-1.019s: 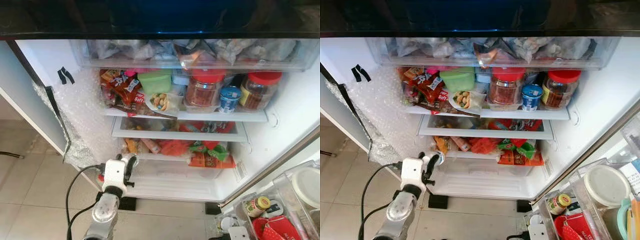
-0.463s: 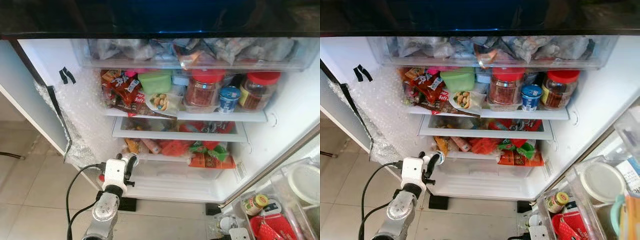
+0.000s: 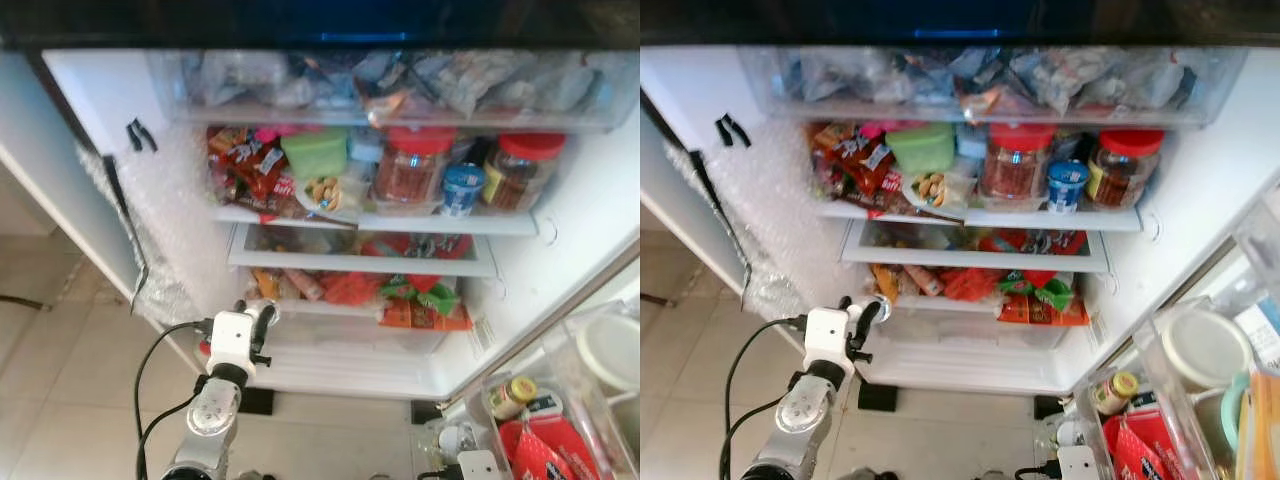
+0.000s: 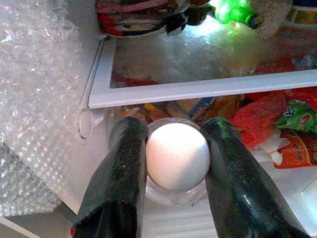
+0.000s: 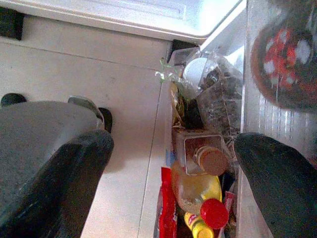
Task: Restocking fridge
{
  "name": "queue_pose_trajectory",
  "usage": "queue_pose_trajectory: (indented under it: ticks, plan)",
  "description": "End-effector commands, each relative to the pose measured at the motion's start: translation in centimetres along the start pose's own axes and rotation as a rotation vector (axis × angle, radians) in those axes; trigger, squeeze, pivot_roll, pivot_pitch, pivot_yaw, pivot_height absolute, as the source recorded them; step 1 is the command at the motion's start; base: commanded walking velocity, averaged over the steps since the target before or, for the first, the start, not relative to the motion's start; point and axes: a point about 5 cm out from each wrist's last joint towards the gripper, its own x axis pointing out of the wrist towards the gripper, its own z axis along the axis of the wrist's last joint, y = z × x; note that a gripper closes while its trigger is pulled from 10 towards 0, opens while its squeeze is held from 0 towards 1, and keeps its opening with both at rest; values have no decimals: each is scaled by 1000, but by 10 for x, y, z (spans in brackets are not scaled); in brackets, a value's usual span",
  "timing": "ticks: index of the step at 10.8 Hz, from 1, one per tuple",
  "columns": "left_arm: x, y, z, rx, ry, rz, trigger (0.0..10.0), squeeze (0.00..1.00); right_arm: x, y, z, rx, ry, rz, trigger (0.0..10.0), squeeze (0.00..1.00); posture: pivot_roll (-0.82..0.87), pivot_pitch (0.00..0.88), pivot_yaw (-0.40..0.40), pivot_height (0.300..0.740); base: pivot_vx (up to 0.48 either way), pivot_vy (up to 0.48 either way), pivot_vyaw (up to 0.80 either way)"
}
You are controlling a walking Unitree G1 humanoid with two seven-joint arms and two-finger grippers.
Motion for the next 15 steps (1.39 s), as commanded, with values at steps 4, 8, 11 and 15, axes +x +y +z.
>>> queue_pose_trajectory:
  ticks: [4, 8, 11, 15]
  plan:
    - [4, -1, 4, 0, -2, 0, 10000, 0, -2, 0, -8, 14, 36, 4, 10000, 0, -102, 188, -3, 645, 0, 0, 0]
    - [8, -12, 5, -27, 21, -86, 10000, 0, -2, 0, -6, 7, 18, 2, 10000, 0, -101, 191, -7, 600, 0, 0, 0]
    - [16, -16, 23, -24, -56, -103, 10000, 0, -1, 0, -3, 13, 8, 0, 10000, 0, -103, 192, -8, 600, 0, 0, 0]
    - [29, -18, 49, 15, -159, -138, 10000, 0, 0, 2, -1, 14, -2, 5, 10000, 0, -102, 190, -9, 600, 0, 0, 0]
